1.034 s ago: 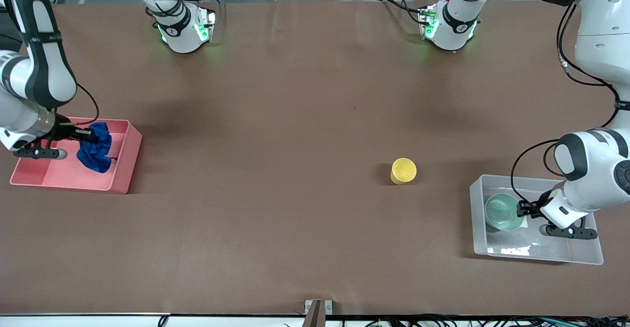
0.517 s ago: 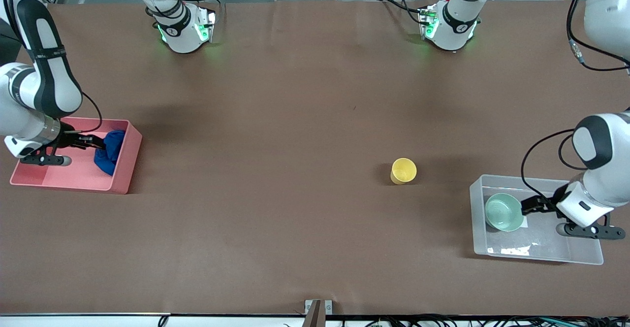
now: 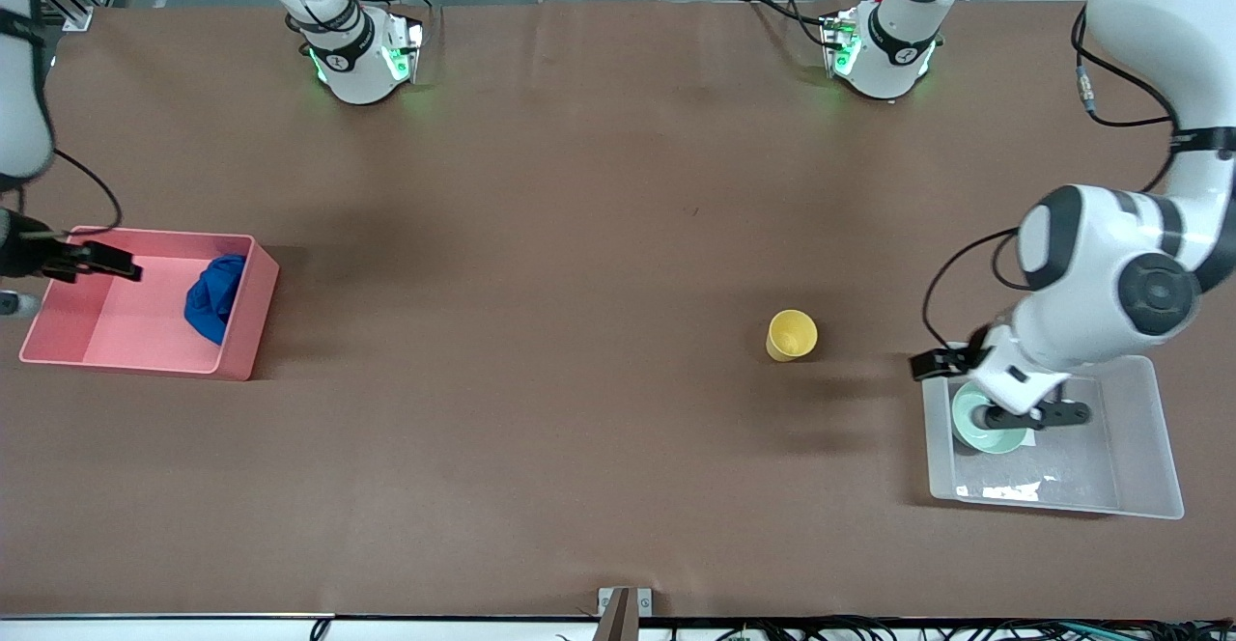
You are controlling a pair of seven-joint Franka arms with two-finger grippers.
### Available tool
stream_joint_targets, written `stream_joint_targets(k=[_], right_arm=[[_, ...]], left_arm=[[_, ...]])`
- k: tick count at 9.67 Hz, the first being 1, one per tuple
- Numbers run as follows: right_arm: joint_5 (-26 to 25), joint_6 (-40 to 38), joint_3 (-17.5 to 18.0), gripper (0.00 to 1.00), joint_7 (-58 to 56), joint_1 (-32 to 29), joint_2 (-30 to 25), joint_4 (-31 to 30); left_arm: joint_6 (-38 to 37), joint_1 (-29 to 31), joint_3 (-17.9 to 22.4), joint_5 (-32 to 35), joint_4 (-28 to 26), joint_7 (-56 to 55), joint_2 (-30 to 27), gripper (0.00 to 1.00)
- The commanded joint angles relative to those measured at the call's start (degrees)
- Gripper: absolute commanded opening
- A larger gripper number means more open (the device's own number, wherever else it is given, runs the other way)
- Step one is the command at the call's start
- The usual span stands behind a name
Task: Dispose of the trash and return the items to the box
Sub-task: 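Raise the right gripper away while the left gripper grasps the yellow cup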
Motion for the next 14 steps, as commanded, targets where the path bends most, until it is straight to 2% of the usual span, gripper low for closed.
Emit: stream_joint_targets(k=[1, 3, 4, 6, 7, 8, 9, 10, 11, 14], right_arm=[[-0.4, -5.4, 0.1, 1.00, 1.8, 3.7, -4.1, 3.1], [-0.5, -10.1, 0.1, 1.00, 8.5, 8.0, -9.0, 2.8], [-0.5, -11.7, 0.2, 1.00, 9.9, 9.3, -11.2, 2.5], [-0.3, -14.0, 0.2, 0.99, 10.0, 10.4, -14.4, 1.9], [-0.3, -14.8, 0.2, 0.99, 10.0, 11.0, -15.9, 1.3], [-0.3, -16.3, 0.3, 0.99, 10.0, 11.5, -17.2, 1.2], [-0.3, -17.3, 0.3, 0.99, 10.0, 12.6, -17.8, 1.3], [-0.3, -17.4, 0.2, 0.99, 10.0, 13.0, -17.8, 1.9], [-0.3, -17.4, 0.3, 0.99, 9.9, 13.0, -17.6, 3.3], [-0.1, -17.4, 0.2, 0.99, 10.0, 13.7, -15.7, 7.7]], left_arm=[[8.7, -1.3, -1.7, 0.2, -11.0, -8.1, -2.4, 1.00], [13.5, -4.6, -1.7, 0.2, -15.3, -14.7, -2.4, 1.00], [14.5, -5.6, -1.7, 0.2, -16.6, -16.3, -2.2, 0.96], [20.3, -5.8, -1.8, 0.2, -19.5, -18.2, -1.0, 0.78], [21.9, -5.9, -1.7, 0.2, -19.8, -19.1, 0.1, 0.66], [22.0, -6.2, -1.7, 0.2, -19.7, -19.2, 0.5, 0.47], [22.0, -6.2, -1.8, 0.2, -19.7, -19.2, 0.6, 0.22], [22.0, -6.2, -1.8, 0.2, -19.7, -19.2, 1.0, 0.10], [22.0, -6.2, -1.8, 0.2, -19.5, -19.2, 1.1, 0.02], [21.3, -5.8, -1.8, 0.2, -17.1, -18.7, 0.2, 0.00]])
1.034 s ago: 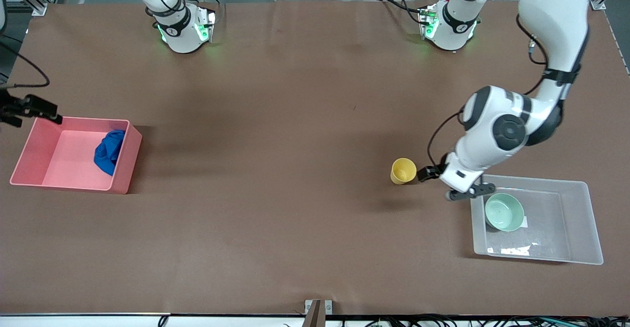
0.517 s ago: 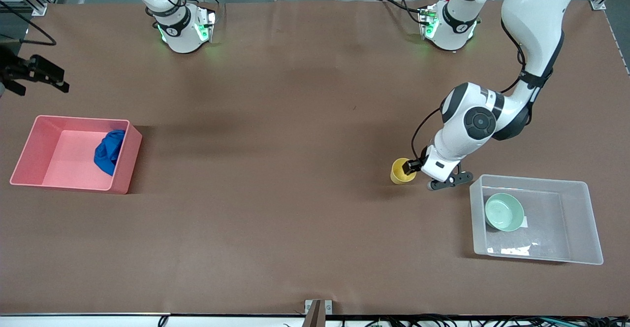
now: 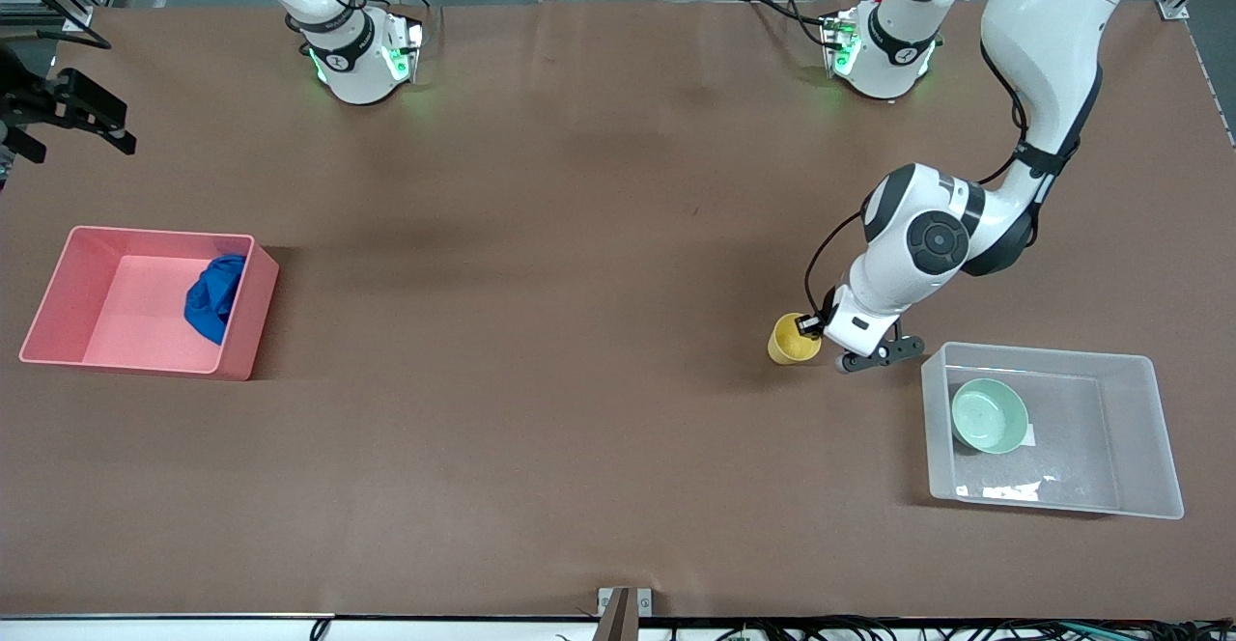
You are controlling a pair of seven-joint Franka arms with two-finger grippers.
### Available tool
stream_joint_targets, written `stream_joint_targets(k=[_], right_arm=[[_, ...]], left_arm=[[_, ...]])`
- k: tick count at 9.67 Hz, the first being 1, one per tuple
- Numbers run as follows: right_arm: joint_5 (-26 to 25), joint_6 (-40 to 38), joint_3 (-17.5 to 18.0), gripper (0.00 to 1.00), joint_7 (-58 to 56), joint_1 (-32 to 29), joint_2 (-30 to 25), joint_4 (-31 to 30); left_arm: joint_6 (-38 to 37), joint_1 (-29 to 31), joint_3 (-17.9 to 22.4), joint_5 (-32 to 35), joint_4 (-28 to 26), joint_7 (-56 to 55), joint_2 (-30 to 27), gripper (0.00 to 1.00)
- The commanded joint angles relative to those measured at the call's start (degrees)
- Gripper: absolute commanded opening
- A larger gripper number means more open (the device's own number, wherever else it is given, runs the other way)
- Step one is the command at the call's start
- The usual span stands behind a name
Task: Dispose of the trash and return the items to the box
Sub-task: 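Raise the right gripper away while the left gripper grasps the yellow cup, then carry the yellow cup with the left gripper into the green bowl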
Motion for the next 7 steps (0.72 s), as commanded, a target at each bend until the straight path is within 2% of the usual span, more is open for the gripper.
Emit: stream_joint_targets(k=[1, 3, 4, 6, 7], right_arm=[[0.1, -0.2, -0.3, 1.00, 0.8, 1.0, 1.5, 2.1], [0.4, -0.2, -0.3, 1.00, 0.9, 1.1, 3.5, 3.5], [0.4, -0.4, -0.3, 1.00, 0.8, 1.6, 5.0, 5.1], [0.0, -0.4, -0.3, 1.00, 1.0, 1.9, 6.1, 5.9], [0.0, -0.4, -0.3, 1.00, 1.0, 2.2, 6.1, 5.9]], left_arm=[[-2.3, 0.8, 0.2, 0.2, 3.2, -0.1, -0.6, 0.00], [-13.0, 2.4, 0.8, 0.2, 13.7, 4.0, -0.9, 0.00], [-17.6, 4.8, 0.9, 0.2, 18.6, 9.7, -0.5, 0.00], [-19.0, 10.9, 1.0, 0.3, 21.7, 23.1, 0.3, 0.00], [-19.0, 14.2, 1.0, 2.4, 22.5, 30.1, 1.0, 0.00]])
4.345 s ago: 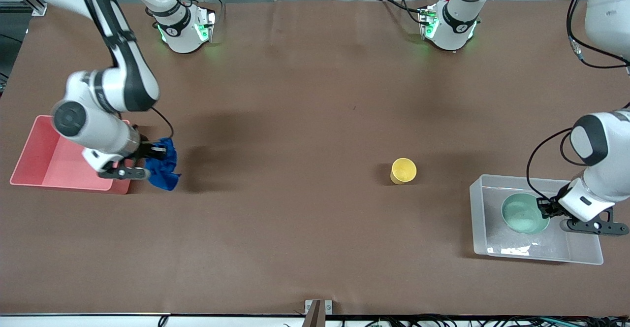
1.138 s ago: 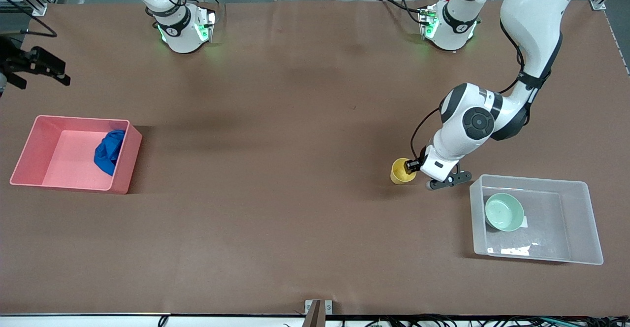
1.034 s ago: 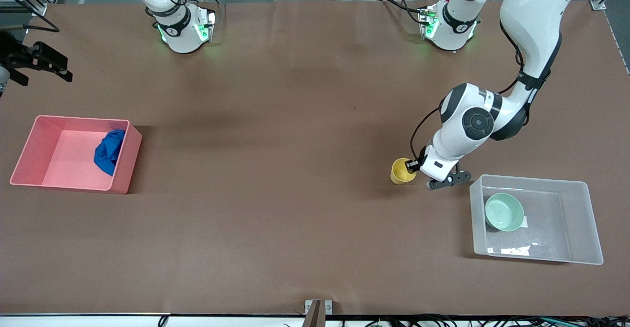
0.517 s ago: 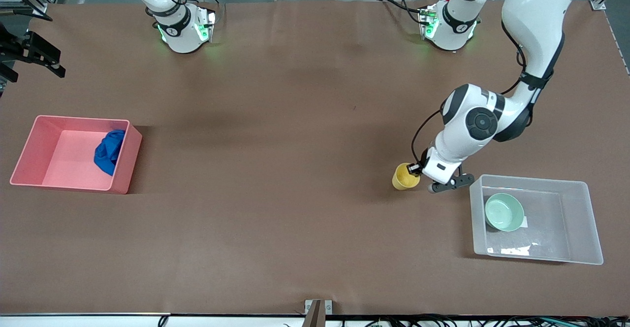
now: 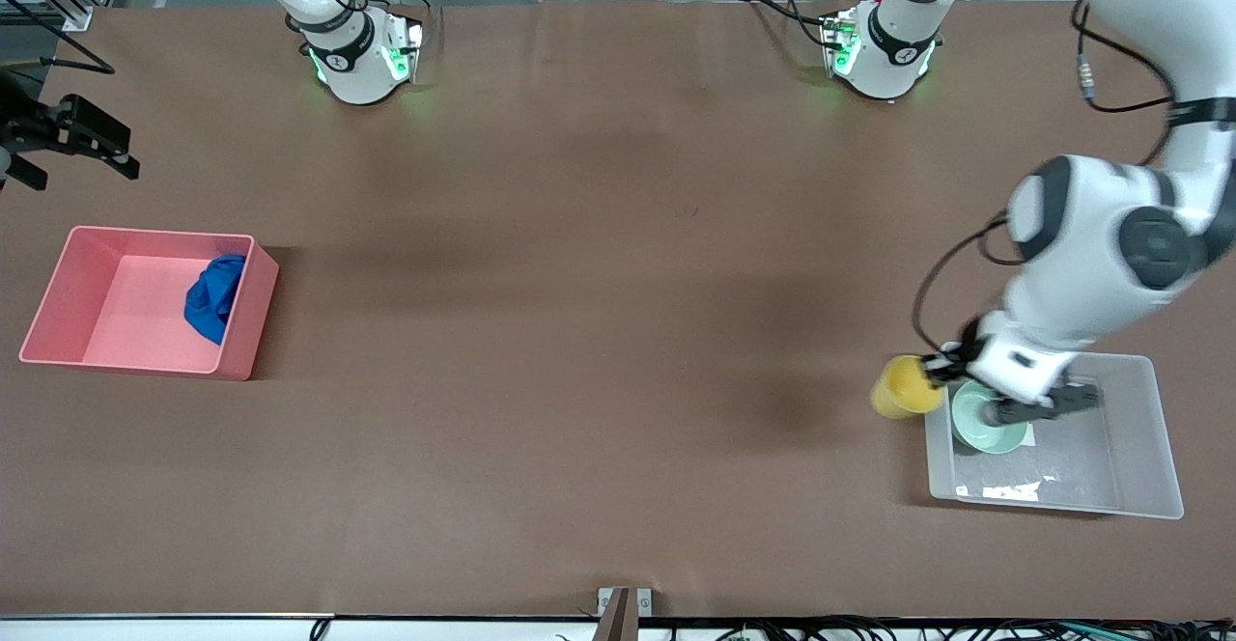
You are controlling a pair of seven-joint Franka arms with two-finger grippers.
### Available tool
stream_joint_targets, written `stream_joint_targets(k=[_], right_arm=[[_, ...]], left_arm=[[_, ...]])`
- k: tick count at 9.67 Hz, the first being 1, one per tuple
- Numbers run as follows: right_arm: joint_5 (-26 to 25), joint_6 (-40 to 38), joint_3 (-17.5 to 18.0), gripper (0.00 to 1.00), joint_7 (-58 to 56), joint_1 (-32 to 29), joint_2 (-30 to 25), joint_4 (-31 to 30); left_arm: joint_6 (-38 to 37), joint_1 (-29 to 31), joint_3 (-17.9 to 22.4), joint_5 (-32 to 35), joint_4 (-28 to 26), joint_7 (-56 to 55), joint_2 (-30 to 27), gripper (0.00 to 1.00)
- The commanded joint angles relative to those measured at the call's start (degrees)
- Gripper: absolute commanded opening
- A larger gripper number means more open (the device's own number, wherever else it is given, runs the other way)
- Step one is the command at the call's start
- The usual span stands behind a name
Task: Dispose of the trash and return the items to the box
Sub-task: 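Carry the yellow cup with the left gripper into the green bowl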
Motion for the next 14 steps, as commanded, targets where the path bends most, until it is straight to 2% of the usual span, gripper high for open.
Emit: stream_joint_targets(k=[1, 4, 12, 14], right_arm=[[-0.1, -0.9, -0.3, 1.00, 1.0, 1.5, 0.4, 0.7], [-0.1, -1.5, -0.4, 1.00, 0.8, 1.4, 0.3, 0.3], [-0.1, -1.2, -0.5, 1.00, 0.3, 1.1, 0.4, 0.3], [-0.1, -1.2, -0.5, 1.00, 0.2, 1.1, 0.4, 0.2]], left_arm=[[-0.4, 5.7, -0.3, 5.3, 2.7, 11.6, 4.5, 0.00], [0.5, 11.7, -0.4, 6.5, 2.9, 19.4, 9.2, 0.00], [2.7, 11.7, -0.3, 6.7, 3.1, 19.4, 16.2, 0.04], [4.6, 11.4, -0.3, 6.7, 3.2, 19.4, 16.8, 0.09]])
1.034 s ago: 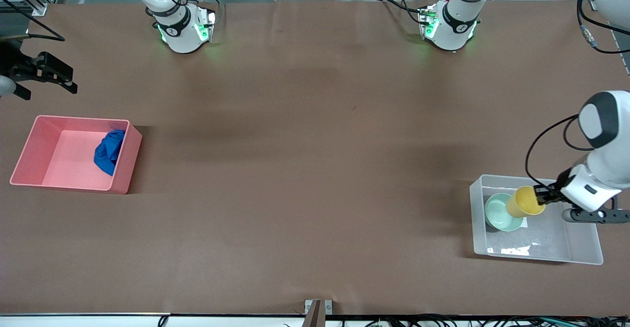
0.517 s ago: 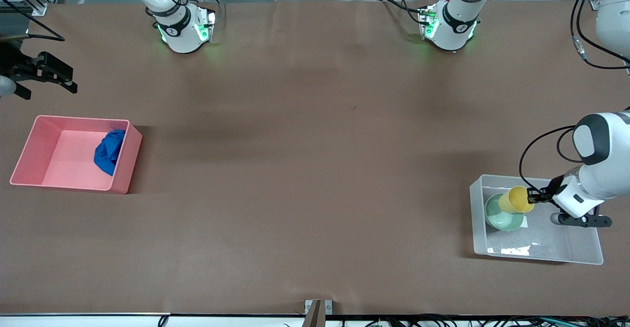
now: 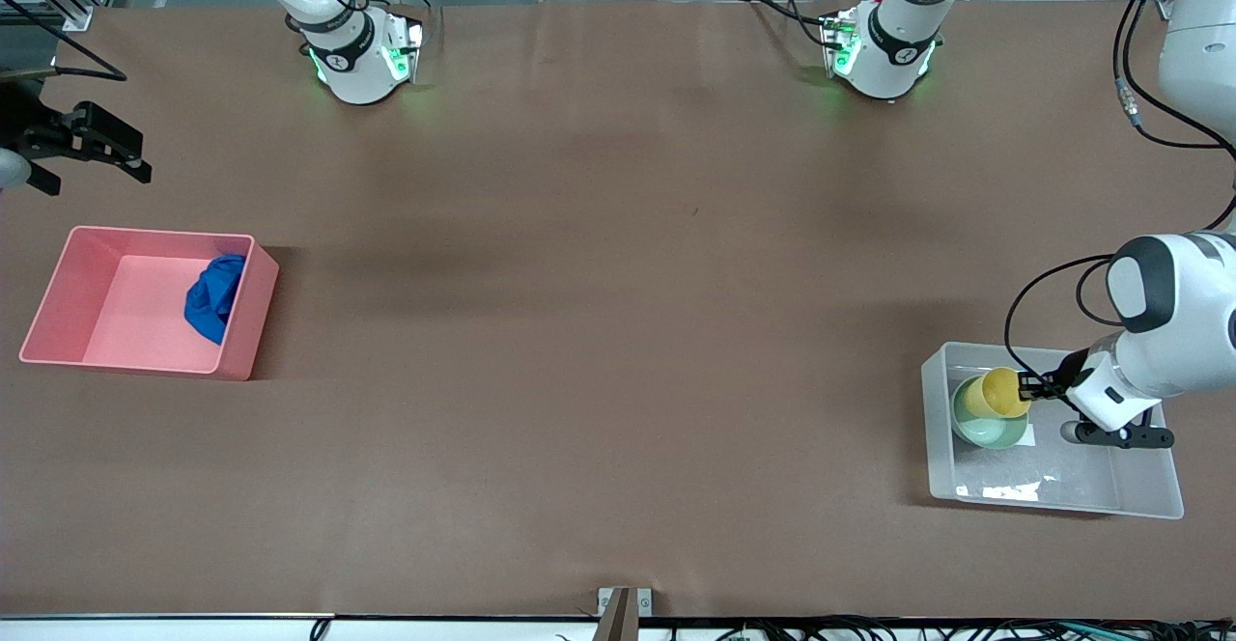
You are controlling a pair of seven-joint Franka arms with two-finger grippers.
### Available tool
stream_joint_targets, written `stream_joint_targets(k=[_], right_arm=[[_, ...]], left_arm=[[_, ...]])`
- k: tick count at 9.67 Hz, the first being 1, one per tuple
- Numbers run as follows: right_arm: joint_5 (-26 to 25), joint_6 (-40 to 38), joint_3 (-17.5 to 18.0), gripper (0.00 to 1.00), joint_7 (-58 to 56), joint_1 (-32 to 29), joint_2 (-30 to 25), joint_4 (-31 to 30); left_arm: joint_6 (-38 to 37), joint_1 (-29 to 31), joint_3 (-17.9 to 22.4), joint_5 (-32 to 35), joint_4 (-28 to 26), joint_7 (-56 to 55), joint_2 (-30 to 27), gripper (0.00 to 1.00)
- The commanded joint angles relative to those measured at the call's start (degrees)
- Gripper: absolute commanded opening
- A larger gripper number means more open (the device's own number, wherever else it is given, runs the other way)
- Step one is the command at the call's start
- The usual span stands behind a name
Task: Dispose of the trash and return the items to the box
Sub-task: 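Open the left gripper and release the cup inside the bowl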
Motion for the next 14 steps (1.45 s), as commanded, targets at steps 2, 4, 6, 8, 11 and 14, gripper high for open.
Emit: stream_joint_targets(k=[2, 4, 6, 8, 11, 14], right_arm=[[-0.1, -0.2, -0.2, 1.00, 0.2, 0.2, 0.0, 0.0], [-0.1, -0.2, -0.2, 1.00, 0.2, 0.2, 0.0, 0.0], [-0.1, -0.3, -0.3, 1.00, 0.2, 0.3, -0.1, -0.5], [-0.1, -0.2, -0.3, 1.00, 0.2, 0.2, -0.1, -0.5], [-0.1, -0.2, -0.3, 1.00, 0.1, 0.2, -0.1, -0.5], [-0.1, -0.2, -0.4, 1.00, 0.1, 0.2, 0.0, -0.5]], left_arm=[[1.4, -0.5, -0.1, 1.5, 1.8, -0.2, 2.5, 0.67], [1.0, -0.3, -0.6, 1.6, 3.6, -0.6, 1.2, 1.00], [-1.6, -0.5, -0.9, 1.0, 3.6, -1.2, -2.9, 1.00], [-9.4, 0.0, -3.7, 0.7, 3.4, -3.0, -9.0, 1.00], [-19.0, 0.0, -4.9, -2.5, 3.4, -4.3, -18.4, 1.00], [-24.6, -0.1, -7.9, -3.7, 3.8, -4.7, -25.7, 1.00]])
